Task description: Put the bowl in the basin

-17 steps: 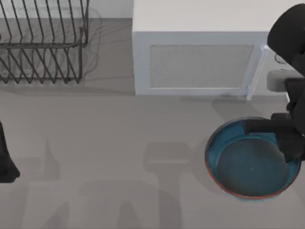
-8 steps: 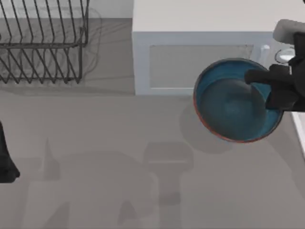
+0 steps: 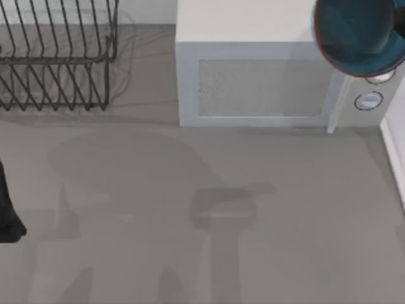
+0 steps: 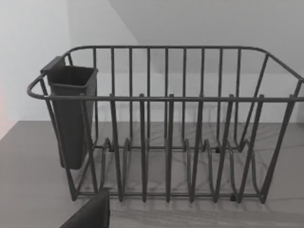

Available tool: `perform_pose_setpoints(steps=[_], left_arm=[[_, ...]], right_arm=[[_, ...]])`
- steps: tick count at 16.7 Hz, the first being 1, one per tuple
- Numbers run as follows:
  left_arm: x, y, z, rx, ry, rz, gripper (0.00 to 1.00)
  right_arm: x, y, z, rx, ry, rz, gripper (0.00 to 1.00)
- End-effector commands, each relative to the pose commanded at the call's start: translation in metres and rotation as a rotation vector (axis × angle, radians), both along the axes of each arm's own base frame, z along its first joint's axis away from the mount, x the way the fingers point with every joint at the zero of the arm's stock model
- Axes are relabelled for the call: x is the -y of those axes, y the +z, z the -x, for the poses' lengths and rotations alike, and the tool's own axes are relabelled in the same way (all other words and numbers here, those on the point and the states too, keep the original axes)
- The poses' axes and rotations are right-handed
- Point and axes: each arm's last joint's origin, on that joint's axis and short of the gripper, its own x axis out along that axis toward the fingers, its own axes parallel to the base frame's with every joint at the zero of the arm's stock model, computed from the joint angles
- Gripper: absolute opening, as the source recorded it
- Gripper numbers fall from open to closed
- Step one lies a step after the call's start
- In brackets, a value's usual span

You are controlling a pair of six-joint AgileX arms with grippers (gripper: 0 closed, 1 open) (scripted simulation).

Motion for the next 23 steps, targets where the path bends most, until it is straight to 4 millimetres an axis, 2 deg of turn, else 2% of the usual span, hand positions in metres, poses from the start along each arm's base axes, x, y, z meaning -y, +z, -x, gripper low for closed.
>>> perform_pose_setpoints(steps=[3, 6, 9, 12, 16, 23], left_arm=[[0.000, 0.000, 0.000, 0.000, 0.000, 0.000, 1.00], [0.000, 0.000, 0.000, 0.000, 0.000, 0.000, 1.00], [0.000, 0.000, 0.000, 0.000, 0.000, 0.000, 1.00], [0.000, 0.000, 0.000, 0.000, 0.000, 0.000, 1.00], [0.000, 0.000, 0.000, 0.000, 0.000, 0.000, 1.00], [0.000, 0.000, 0.000, 0.000, 0.000, 0.000, 1.00]], right_arm=[[0.043, -0.012, -0.011, 0.204, -0.052, 0.026, 0.00], [0.087, -0.033, -0.010, 0.366, -0.112, 0.091, 0.00], [0.125, -0.057, 0.001, 0.486, -0.174, 0.170, 0.00], [0.153, -0.077, 0.017, 0.575, -0.230, 0.246, 0.00], [0.173, -0.091, 0.036, 0.639, -0.279, 0.312, 0.00], [0.174, -0.092, 0.038, 0.649, -0.283, 0.319, 0.00]])
